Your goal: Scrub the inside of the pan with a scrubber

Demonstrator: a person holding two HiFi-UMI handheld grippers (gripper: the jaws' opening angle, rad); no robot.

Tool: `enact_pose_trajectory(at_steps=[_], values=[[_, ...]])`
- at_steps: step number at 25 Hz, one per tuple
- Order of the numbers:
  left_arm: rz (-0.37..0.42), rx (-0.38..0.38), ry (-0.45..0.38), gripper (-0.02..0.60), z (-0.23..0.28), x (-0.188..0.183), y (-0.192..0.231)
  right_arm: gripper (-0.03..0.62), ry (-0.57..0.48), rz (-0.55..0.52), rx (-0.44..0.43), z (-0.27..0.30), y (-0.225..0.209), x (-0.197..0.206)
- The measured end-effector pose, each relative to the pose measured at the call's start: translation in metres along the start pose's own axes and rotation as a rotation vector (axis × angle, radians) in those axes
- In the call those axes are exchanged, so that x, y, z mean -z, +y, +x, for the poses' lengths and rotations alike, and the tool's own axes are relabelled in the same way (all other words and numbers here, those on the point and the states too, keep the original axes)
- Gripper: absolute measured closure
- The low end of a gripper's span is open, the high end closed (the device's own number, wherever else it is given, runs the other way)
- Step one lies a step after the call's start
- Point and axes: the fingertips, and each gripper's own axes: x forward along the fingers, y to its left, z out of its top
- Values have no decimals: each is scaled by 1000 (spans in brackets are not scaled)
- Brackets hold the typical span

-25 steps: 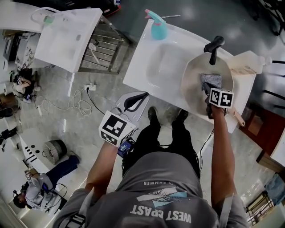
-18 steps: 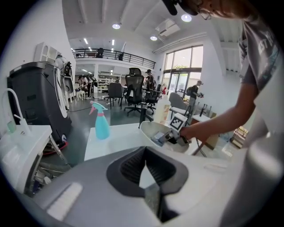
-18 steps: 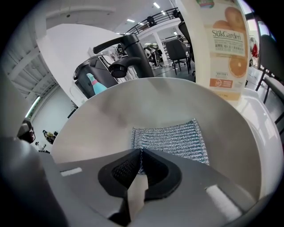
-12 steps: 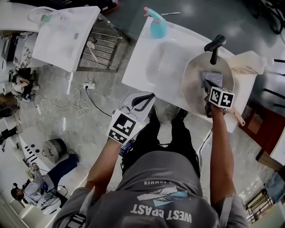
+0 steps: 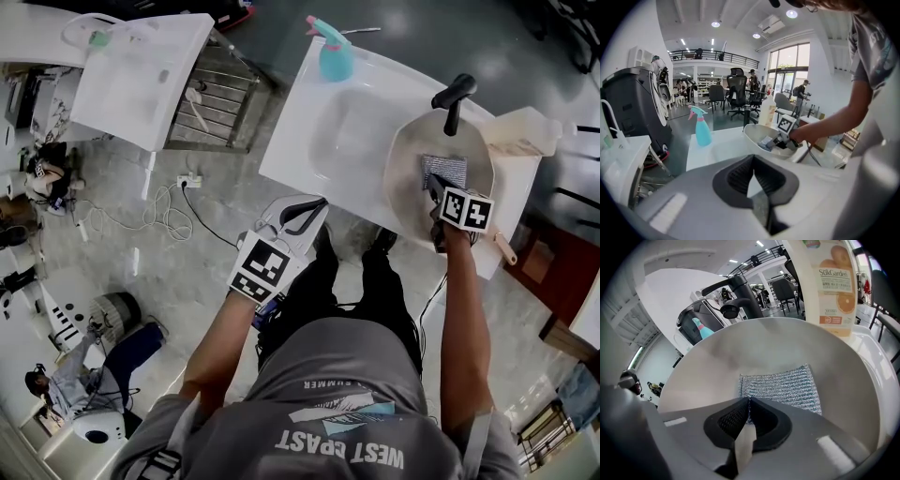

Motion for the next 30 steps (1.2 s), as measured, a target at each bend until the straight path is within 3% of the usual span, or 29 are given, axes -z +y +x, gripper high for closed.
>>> enact_pose_trajectory(at_steps=[10,16,21,27,30], values=[[42,-4,24,580,-6,9,-8,577,30,16,37,-6,-5,11],[106,-7,62,579,-7,16,-14,577,15,42,41,-9,-10,12],[210,9,111,580,-9,26,-24,577,8,36,50,-15,-9,11],[472,60,231,578,-2,48,-47,577,-4,30,47,-20,-1,12],[460,43,230,578,-1,50,-45,577,-3,30,44,-20,4,13]])
